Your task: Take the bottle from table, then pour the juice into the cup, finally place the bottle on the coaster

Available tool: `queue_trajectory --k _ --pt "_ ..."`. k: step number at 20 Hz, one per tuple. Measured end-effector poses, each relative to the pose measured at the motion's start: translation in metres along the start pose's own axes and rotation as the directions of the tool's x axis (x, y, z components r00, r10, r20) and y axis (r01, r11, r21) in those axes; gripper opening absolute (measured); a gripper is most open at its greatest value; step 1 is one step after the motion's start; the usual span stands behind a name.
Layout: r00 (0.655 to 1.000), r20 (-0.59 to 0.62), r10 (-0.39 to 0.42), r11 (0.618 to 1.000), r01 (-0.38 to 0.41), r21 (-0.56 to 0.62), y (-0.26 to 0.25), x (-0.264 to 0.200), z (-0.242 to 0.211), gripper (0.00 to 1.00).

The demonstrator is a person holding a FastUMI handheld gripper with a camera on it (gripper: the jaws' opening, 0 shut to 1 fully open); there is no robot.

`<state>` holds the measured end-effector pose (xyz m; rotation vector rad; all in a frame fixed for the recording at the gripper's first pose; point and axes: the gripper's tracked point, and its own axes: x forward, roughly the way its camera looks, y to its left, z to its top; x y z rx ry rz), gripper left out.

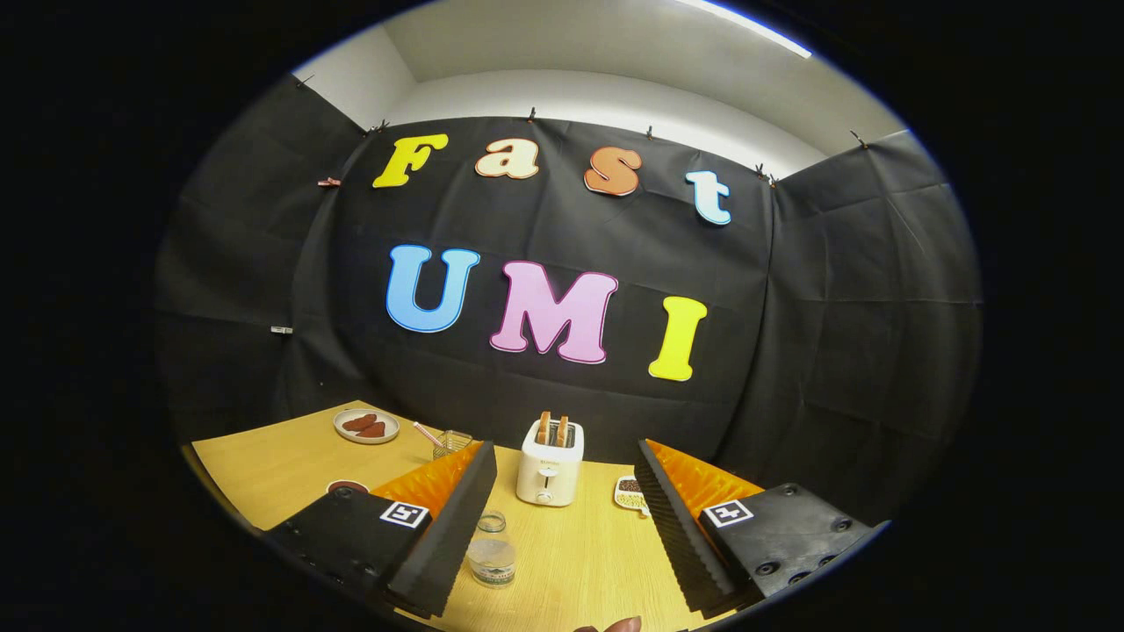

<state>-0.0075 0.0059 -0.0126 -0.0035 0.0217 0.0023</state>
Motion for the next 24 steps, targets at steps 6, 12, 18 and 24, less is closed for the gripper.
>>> queue_trajectory --k 6,12,18,24 --pt "1.000 -0.012 0.003 1.000 -0.003 0.000 0.005 0.000 -0.004 0.97" --pt "0.999 -0.027 0.033 0.999 -0.033 0.011 0.017 -0.001 -0.016 0.97" --pt "0.993 -0.024 0.117 0.992 -0.115 0.045 0.046 0.000 -0.047 0.97" --pt "0.983 -0.080 0.163 0.984 -0.156 0.090 0.071 0.014 -0.108 0.97"
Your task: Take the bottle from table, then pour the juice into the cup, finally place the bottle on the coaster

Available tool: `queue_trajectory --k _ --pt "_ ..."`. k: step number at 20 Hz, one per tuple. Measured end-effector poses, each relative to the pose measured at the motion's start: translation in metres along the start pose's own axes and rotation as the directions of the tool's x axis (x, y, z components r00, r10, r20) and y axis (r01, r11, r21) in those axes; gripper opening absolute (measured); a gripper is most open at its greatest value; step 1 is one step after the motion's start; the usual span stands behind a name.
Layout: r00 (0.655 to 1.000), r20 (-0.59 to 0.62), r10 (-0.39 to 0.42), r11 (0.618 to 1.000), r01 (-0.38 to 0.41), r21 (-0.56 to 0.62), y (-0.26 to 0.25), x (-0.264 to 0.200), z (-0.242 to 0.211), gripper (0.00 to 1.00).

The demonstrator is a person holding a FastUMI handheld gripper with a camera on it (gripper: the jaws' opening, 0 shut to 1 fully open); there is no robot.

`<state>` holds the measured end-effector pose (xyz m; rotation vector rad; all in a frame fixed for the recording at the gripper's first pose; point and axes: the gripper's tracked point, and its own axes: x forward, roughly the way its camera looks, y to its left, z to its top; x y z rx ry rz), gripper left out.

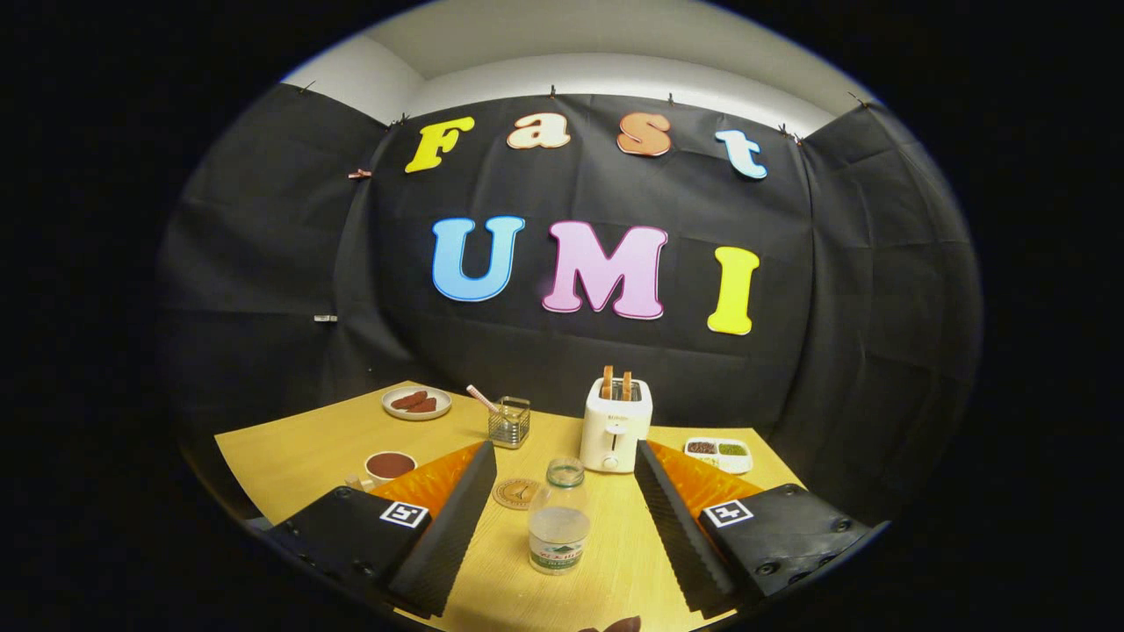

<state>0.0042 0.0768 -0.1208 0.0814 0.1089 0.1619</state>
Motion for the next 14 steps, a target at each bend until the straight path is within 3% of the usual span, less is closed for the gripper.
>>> queue_trajectory --k 14 --pt "0.996 -0.089 -0.020 0.998 0.024 0.051 -0.005 0.054 -0.111 0.97"
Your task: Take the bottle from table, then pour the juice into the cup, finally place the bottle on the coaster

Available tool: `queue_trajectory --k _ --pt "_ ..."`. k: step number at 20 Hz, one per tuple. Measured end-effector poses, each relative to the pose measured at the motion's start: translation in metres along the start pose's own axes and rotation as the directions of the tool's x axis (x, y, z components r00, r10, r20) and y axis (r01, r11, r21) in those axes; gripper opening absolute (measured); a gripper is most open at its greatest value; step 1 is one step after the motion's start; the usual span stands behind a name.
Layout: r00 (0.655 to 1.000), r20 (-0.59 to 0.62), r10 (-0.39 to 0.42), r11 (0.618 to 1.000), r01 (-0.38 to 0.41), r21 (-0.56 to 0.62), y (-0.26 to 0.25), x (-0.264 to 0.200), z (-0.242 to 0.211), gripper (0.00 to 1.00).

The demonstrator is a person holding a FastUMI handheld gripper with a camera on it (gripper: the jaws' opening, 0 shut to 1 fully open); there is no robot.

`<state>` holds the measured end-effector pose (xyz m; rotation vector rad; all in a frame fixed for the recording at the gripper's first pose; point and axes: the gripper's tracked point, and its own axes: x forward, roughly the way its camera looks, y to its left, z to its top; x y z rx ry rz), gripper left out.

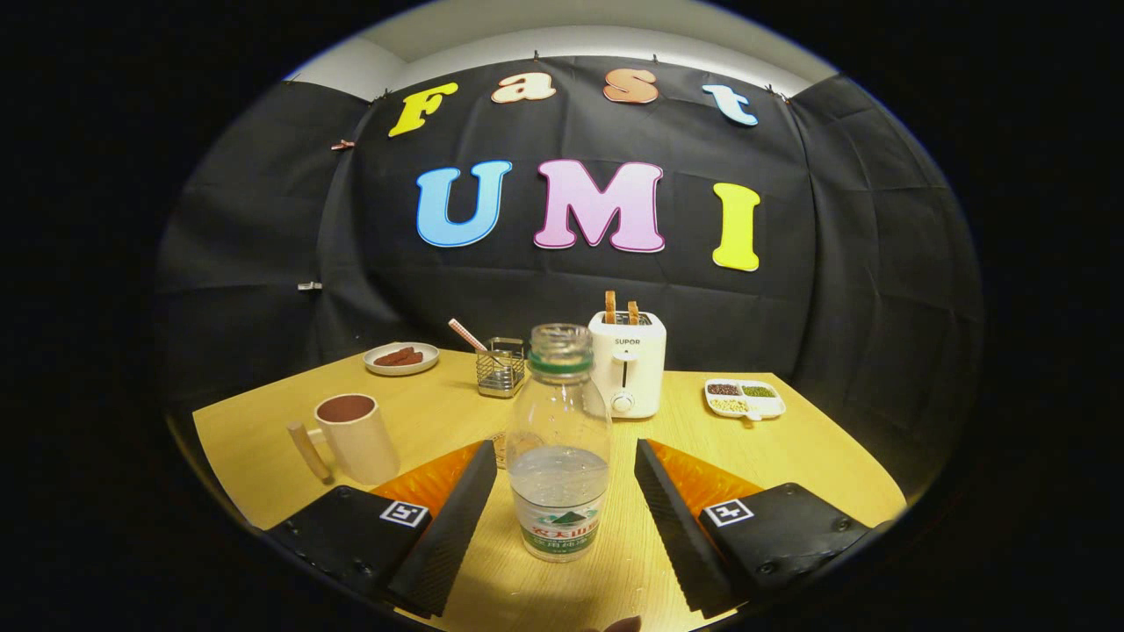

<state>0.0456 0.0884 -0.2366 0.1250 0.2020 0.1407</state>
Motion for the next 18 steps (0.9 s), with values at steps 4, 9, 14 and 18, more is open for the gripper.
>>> queue_trajectory --k 4,9,14,18 --pt "1.000 -0.013 0.000 1.000 0.001 0.020 0.002 0.013 -0.015 0.97" --pt "1.000 -0.025 0.007 1.000 -0.007 0.021 0.009 0.022 -0.033 0.97" --pt "0.999 -0.048 -0.019 0.998 0.022 0.053 0.002 0.031 -0.044 0.92" --pt "0.994 -0.103 -0.026 0.996 0.034 0.085 -0.002 0.036 -0.046 0.77"
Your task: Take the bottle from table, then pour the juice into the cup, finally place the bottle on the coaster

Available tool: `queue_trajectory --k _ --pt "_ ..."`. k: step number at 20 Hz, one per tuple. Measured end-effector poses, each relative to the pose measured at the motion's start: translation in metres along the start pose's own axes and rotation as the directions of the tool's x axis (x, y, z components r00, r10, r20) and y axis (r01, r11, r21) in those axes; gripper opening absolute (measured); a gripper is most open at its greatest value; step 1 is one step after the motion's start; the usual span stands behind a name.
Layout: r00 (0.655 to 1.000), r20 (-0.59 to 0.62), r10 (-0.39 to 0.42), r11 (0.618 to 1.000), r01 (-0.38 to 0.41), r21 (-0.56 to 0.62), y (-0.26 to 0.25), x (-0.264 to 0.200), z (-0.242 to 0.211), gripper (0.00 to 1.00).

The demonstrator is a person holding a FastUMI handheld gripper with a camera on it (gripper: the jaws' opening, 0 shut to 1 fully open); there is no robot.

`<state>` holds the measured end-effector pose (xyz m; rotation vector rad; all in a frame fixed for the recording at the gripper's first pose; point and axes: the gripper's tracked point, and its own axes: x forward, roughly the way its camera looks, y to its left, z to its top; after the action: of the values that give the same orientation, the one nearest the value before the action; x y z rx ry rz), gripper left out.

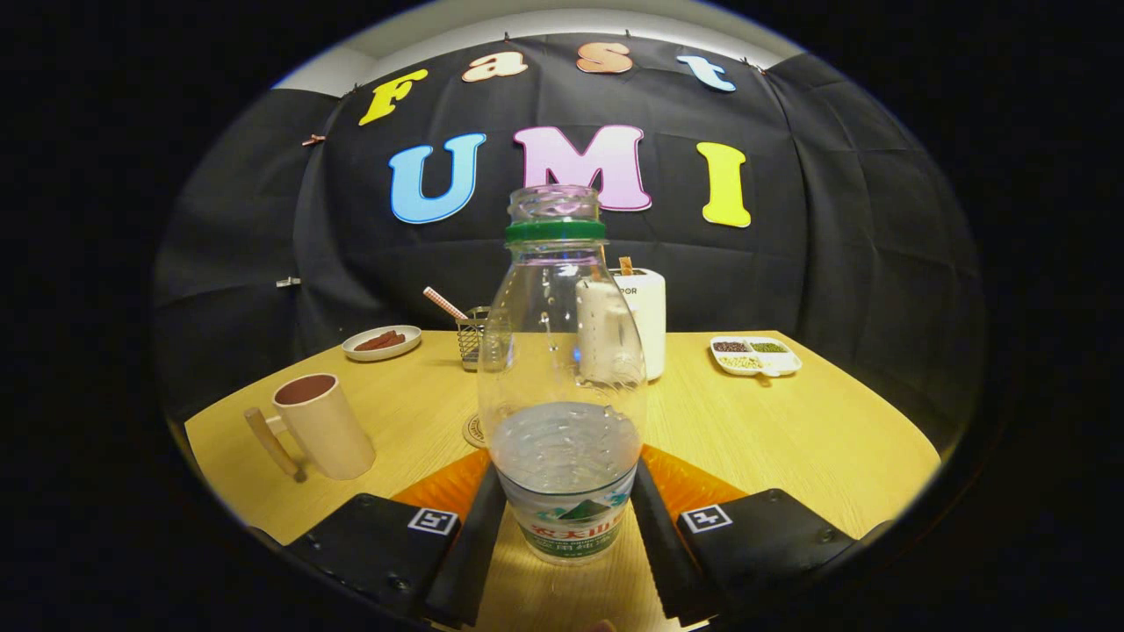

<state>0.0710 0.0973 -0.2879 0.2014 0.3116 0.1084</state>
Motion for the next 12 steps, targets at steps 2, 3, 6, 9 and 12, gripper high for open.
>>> queue_trajectory --k 2,3,6,9,12 --pt "1.000 -0.016 -0.017 1.000 0.017 0.009 -0.002 -0.001 0.005 0.76" --pt "0.999 -0.016 -0.030 1.000 0.030 -0.005 -0.003 -0.001 0.011 0.76" --pt "0.996 -0.060 -0.073 0.996 0.069 -0.060 -0.006 -0.003 0.019 0.76" --pt "0.993 -0.065 -0.099 0.991 0.092 -0.102 0.002 -0.011 0.039 0.75" --pt "0.994 -0.044 -0.101 0.974 0.090 -0.207 0.022 -0.020 0.057 0.75"
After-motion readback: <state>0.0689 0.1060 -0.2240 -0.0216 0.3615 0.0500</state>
